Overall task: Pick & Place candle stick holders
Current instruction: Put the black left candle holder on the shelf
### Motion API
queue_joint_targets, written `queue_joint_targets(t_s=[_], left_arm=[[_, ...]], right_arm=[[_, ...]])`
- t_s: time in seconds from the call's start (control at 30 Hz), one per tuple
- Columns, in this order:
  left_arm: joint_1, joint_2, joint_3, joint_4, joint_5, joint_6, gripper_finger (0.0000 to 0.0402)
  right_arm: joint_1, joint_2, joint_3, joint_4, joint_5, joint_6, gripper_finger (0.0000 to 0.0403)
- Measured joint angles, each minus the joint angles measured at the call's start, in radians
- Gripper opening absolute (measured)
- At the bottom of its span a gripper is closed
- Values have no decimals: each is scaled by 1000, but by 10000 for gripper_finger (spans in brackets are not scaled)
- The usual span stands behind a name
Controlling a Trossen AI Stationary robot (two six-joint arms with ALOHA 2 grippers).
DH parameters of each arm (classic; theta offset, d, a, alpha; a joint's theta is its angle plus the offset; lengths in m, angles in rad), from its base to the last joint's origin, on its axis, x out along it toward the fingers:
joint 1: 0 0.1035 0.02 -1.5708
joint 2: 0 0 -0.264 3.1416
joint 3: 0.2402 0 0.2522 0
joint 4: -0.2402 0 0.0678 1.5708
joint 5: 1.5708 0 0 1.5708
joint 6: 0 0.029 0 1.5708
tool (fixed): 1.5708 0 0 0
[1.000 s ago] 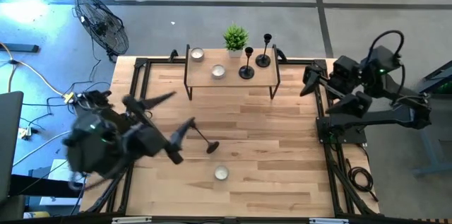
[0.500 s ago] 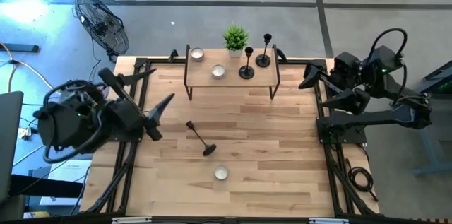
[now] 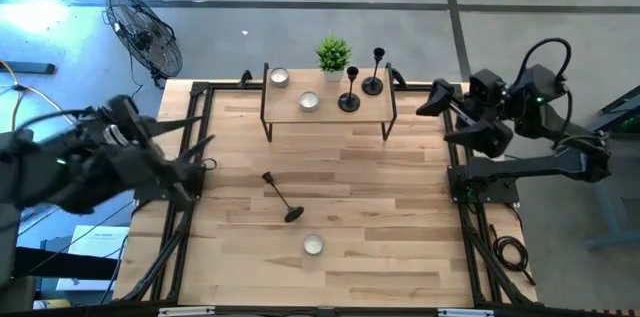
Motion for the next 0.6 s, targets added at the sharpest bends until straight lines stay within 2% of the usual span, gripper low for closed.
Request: queue_joint_targets(t_s=[0.23, 0.4, 0.6], left_arm=[[-43, -47, 0, -16, -4, -77, 132], [-42, -72, 0, -172, -4, -111, 131], [-41, -119, 0, -292, 51, -302, 131]], right_arm=[[0, 35, 0, 2, 27, -8, 375], [0, 65, 0, 2, 28, -8, 375], [0, 91, 0, 9, 28, 10, 375]])
